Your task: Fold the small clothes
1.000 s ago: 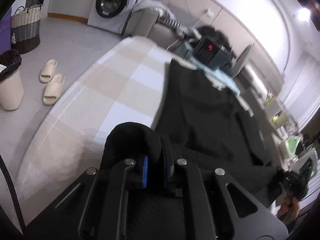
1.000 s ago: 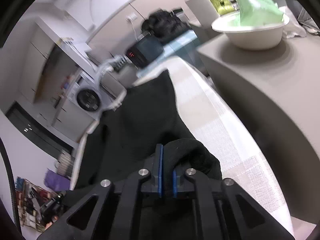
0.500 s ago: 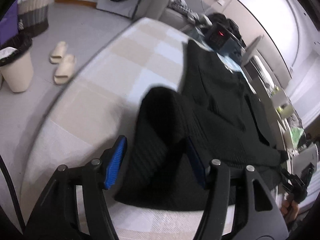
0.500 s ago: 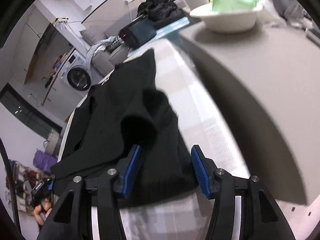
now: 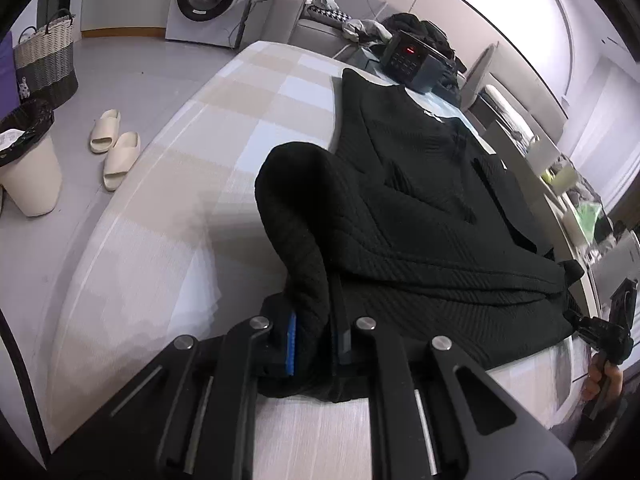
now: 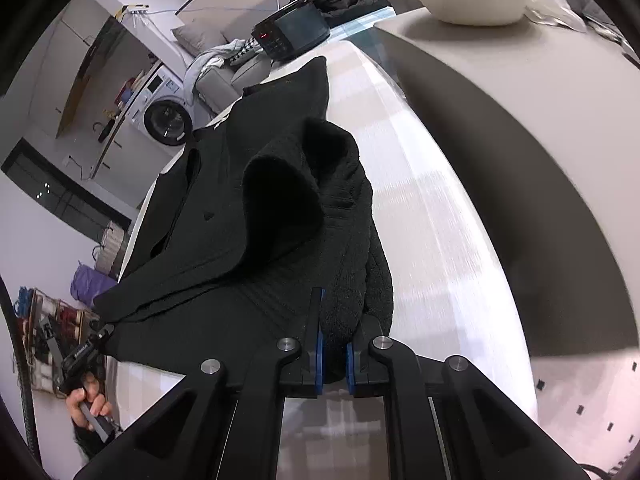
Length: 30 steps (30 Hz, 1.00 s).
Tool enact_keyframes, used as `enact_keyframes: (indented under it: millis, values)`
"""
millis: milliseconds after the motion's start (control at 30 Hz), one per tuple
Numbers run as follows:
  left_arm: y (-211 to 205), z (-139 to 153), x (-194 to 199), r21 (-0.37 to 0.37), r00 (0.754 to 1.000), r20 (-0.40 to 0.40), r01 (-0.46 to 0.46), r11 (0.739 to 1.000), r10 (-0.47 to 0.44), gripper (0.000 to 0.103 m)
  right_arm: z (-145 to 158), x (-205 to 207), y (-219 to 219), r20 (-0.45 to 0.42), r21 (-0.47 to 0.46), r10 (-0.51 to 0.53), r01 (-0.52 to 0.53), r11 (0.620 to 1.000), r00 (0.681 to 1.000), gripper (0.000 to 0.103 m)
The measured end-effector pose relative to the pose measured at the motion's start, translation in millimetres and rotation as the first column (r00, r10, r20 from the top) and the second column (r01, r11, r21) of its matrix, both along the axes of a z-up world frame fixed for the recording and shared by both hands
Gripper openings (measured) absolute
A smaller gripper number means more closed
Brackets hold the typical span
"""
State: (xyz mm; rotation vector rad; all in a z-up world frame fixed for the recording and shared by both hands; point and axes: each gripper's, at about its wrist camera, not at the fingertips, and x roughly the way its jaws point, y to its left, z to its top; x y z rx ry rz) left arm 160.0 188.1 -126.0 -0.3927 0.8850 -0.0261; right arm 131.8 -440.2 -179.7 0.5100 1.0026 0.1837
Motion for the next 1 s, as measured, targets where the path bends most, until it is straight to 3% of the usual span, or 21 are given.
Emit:
enact_keyframes:
  millis: [233, 333, 467, 567, 700, 867, 1000]
  values:
    - [-10.9, 10.4, -62.1, 0.052, 0.998, -0.019, 0.058, 0.997, -0.057, 0.010, 5.9, -47.5, -5.4, -0.018, -0.038, 0.031, -0.032, 0.999, 0.999, 0.010]
    - [-5.3, 16.2, -74.3, 0.038, 0.999, -0.029, 0.021, 0.999, -0.020, 0.015, 10.3, -61.5, -7.6, 0.008, -0.034, 0.038, -0.038, 0.999, 0.999, 0.018]
    - [6.1, 29.0, -85.1, 0.006, 0.999, -0.027, -0.033, 0.999, 0.033, 0.025, 30.0, -71.1, -18.6, 0.105, -0.010, -0.029, 0.031, 0.999, 0.994, 0.045]
    - [10.6, 42.3, -97.0, 0.003, 0.998, 0.016, -0.057, 0.998, 0.057, 0.032, 46.5, -77.8, -21.1, 0.179, 0.018, -0.043, 0.040, 0.999, 0.983, 0.045]
    - [14.8, 51.5, -103.3, -0.071, 0.999, 0.023, -0.037, 0.997, 0.038, 0.032, 53.7, -78.8, -10.5, 0.197, 0.031, 0.009, -0.015, 0.999, 0.980, 0.046]
    - [7.7, 53.9, -94.8, -0.088, 0.999, 0.051, 0.005, 0.996, 0.000, 0.037, 40.7, -79.1, 7.5, 0.165, 0.039, 0.080, -0.088, 0.995, 0.983, 0.051]
    - [1.1, 45.7, -70.3, -0.120, 0.999, 0.030, 0.020, 0.993, -0.017, 0.037, 27.3, -66.6, 20.7, 0.116, 0.039, 0.104, -0.109, 0.993, 0.988, 0.051]
